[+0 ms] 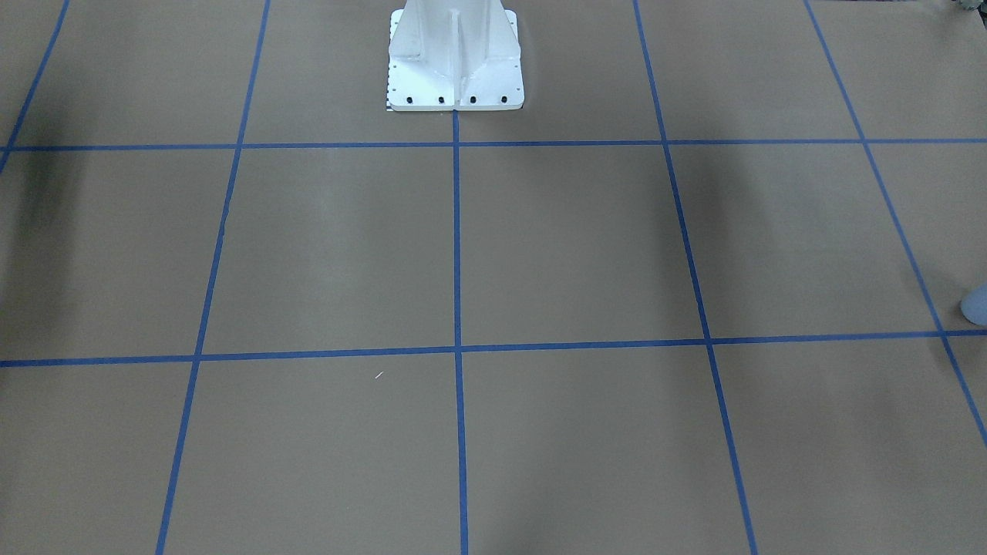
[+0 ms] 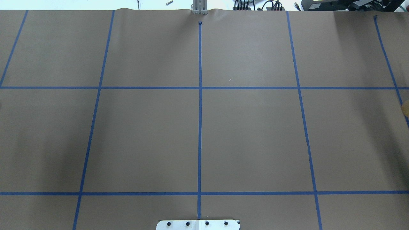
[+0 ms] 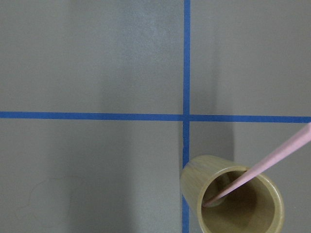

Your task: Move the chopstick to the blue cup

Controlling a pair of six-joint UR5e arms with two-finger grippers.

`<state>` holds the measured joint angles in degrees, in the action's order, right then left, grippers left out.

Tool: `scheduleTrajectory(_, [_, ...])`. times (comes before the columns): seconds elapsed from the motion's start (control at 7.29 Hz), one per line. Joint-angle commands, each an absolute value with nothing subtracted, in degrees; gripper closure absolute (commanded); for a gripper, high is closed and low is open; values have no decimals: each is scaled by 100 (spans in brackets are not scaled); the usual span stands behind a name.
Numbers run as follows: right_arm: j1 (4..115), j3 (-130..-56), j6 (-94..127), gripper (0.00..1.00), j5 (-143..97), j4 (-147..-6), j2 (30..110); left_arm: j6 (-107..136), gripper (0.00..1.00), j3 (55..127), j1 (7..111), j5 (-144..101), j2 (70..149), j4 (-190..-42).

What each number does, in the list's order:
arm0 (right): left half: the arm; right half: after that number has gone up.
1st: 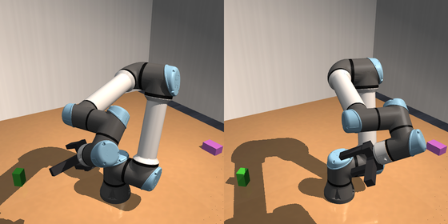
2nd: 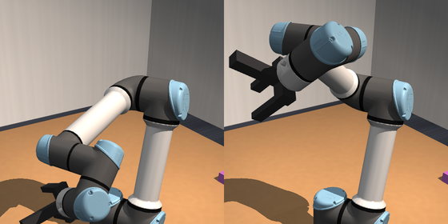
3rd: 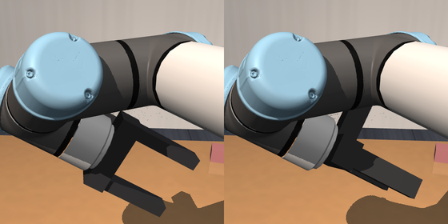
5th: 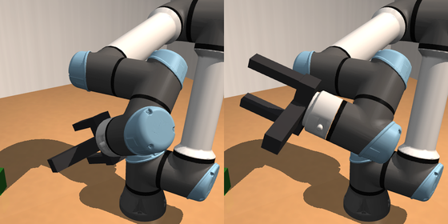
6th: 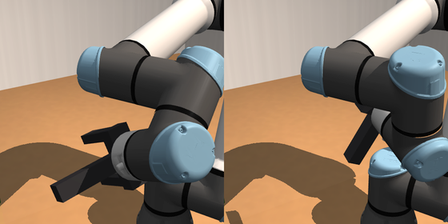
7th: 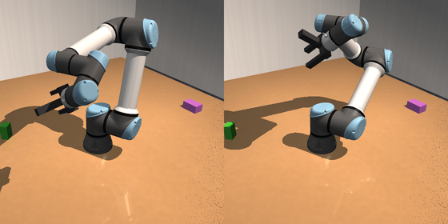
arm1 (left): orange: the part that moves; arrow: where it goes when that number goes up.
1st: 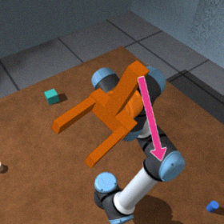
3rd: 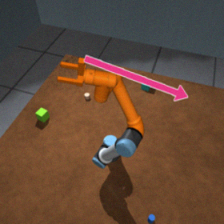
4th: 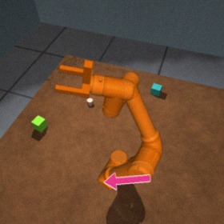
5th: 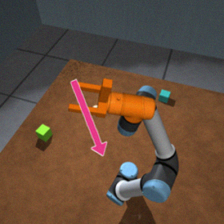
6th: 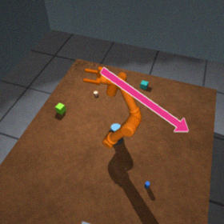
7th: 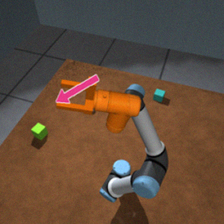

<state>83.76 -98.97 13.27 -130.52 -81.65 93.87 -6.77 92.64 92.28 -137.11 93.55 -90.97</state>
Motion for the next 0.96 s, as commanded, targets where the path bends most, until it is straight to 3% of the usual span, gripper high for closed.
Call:
scheduleTrajectory(0.0, [8376, -9896, 1327, 0, -13052, -8165, 9387, -677, 2, 9272, 9229, -13711, 9352, -9097])
scheduleTrajectory(0.41, [8358, -9853, 1336, 0, -13052, -7799, 9369, -651, 2, 9492, 9229, -13685, 9483, -9114])
scheduleTrajectory(0.55, [8306, -9835, 1345, 0, -13052, -7779, 9369, -642, 2, 8953, 9220, -13702, 10014, -9158])
scheduleTrajectory(0.82, [8244, -9817, 1354, 0, -13052, -7770, 9369, -694, 2, 8877, 9246, -14070, 9976, -9272])
